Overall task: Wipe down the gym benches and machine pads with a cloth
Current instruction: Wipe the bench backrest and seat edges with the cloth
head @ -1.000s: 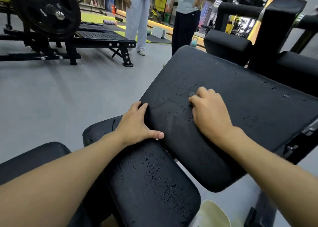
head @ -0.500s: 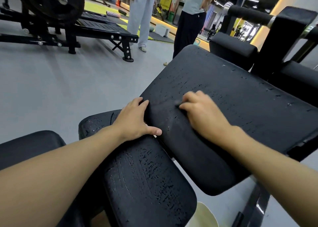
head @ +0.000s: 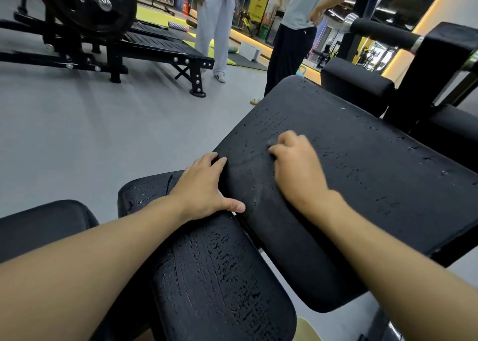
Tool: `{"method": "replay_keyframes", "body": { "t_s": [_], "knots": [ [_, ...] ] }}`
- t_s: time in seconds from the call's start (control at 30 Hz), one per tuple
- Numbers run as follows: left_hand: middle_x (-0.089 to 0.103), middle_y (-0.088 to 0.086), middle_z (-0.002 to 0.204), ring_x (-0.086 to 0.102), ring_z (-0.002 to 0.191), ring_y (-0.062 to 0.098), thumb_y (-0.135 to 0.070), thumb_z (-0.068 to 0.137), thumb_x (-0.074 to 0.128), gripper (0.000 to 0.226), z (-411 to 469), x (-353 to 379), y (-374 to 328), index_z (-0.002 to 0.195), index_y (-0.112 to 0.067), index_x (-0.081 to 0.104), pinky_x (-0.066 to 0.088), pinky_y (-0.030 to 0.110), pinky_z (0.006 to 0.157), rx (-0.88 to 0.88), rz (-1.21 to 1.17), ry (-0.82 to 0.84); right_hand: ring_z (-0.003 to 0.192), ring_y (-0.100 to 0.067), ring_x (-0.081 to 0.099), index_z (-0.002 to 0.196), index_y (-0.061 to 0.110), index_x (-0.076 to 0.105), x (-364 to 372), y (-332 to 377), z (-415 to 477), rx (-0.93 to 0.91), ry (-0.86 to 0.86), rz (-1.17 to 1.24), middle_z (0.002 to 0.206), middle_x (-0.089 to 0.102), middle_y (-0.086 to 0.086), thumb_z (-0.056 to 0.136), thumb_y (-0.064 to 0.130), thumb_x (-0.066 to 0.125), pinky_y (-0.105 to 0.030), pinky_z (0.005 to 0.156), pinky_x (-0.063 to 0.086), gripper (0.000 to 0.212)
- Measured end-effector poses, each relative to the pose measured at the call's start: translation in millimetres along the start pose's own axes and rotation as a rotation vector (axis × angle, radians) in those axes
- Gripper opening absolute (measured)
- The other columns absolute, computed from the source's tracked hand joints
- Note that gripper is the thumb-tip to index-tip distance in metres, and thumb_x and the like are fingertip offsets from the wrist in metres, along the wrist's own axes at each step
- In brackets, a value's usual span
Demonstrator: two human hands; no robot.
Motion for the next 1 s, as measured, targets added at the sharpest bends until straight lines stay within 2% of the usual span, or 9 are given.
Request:
{"method": "replay_keyframes", "body": {
  "t_s": [0.13,0.3,0.4,0.47,0.6,0.63,0.8,0.93,1.0],
  "knots": [
    [0.012,0.001,0.165,0.011,0.152,0.018,-0.070,0.063,0.079,0.125,0.1,-0.3,-0.7,0.159,-0.018,0.018,0.013,0.034,0.121,0.006,0.012,-0.003,0.073,-0.030,0.049,0.086,0.009,0.070,14.7,42.0,-14.6,-0.344,0.187,0.015,0.090,0.057,-0.010,0.069,-0.005,0.065,-0.041,0.062,0.049,0.022],
    [0.011,0.000,0.165,0.011,0.152,0.019,-0.072,0.061,0.078,0.127,1.0,0.4,1.2,0.159,-0.020,0.017,0.014,0.036,0.121,0.006,-0.007,0.001,0.080,-0.034,0.049,0.092,0.001,0.073,-5.5,-22.4,23.4,0.052,-0.012,-0.040,0.095,0.058,-0.013,0.074,-0.010,0.060,-0.044,0.069,0.049,0.025],
    [0.011,0.000,0.165,0.011,0.151,0.019,-0.072,0.061,0.078,0.127,1.8,0.7,0.6,0.159,-0.019,0.017,0.014,0.035,0.121,0.011,0.014,-0.009,0.081,-0.034,0.050,0.086,0.003,0.071,22.3,42.1,2.7,-0.184,0.173,0.040,0.096,0.058,-0.014,0.075,-0.008,0.057,-0.043,0.069,0.049,0.021],
    [0.011,0.000,0.165,0.011,0.151,0.019,-0.073,0.060,0.077,0.128,2.7,1.1,2.1,0.159,-0.019,0.017,0.015,0.035,0.121,0.011,0.016,-0.014,0.083,-0.034,0.050,0.095,0.006,0.073,20.5,44.8,5.5,-0.299,0.248,0.055,0.098,0.058,-0.013,0.082,-0.003,0.054,-0.043,0.071,0.048,0.025],
    [0.010,-0.002,0.165,0.011,0.151,0.019,-0.075,0.059,0.077,0.129,3.5,2.4,4.9,0.159,-0.021,0.017,0.016,0.037,0.122,0.009,-0.002,-0.008,0.087,-0.036,0.050,0.101,0.003,0.074,-0.1,-27.0,45.9,0.030,0.017,-0.004,0.101,0.059,-0.014,0.084,-0.007,0.053,-0.044,0.075,0.048,0.029],
    [0.010,-0.002,0.165,0.011,0.151,0.019,-0.075,0.059,0.078,0.128,3.6,2.4,4.5,0.159,-0.021,0.017,0.016,0.037,0.122,0.011,0.000,-0.009,0.087,-0.035,0.050,0.097,0.002,0.073,4.3,-18.1,43.2,0.042,0.013,-0.003,0.101,0.058,-0.014,0.081,-0.008,0.054,-0.044,0.075,0.048,0.027],
    [0.011,-0.001,0.165,0.011,0.151,0.019,-0.074,0.059,0.078,0.128,3.9,1.4,3.5,0.159,-0.020,0.018,0.015,0.036,0.121,0.017,0.014,-0.015,0.085,-0.035,0.051,0.097,0.005,0.073,29.8,49.7,21.4,-0.347,0.252,0.037,0.100,0.059,-0.014,0.085,0.000,0.052,-0.046,0.075,0.048,0.024],
    [0.012,-0.003,0.164,0.011,0.151,0.018,-0.075,0.056,0.078,0.130,4.0,2.0,5.1,0.158,-0.022,0.019,0.016,0.037,0.121,0.012,-0.005,-0.011,0.091,-0.037,0.050,0.105,0.002,0.073,11.6,-17.3,64.1,-0.005,0.034,-0.044,0.105,0.059,-0.016,0.087,-0.003,0.053,-0.047,0.079,0.048,0.027],
    [0.013,-0.002,0.164,0.012,0.151,0.019,-0.074,0.056,0.080,0.129,5.1,1.6,4.3,0.158,-0.020,0.020,0.016,0.036,0.121,0.016,0.000,-0.022,0.091,-0.036,0.051,0.099,0.003,0.072,26.1,19.2,54.2,-0.069,0.083,-0.019,0.105,0.058,-0.016,0.083,-0.004,0.054,-0.045,0.078,0.048,0.026]
  ]
}}
Point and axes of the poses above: each hand's wrist, its own z-axis towards the middle knuckle, its own x-axis out of the palm, y = z × x, the point moved 8 cm from there along z, towards the middle knuckle
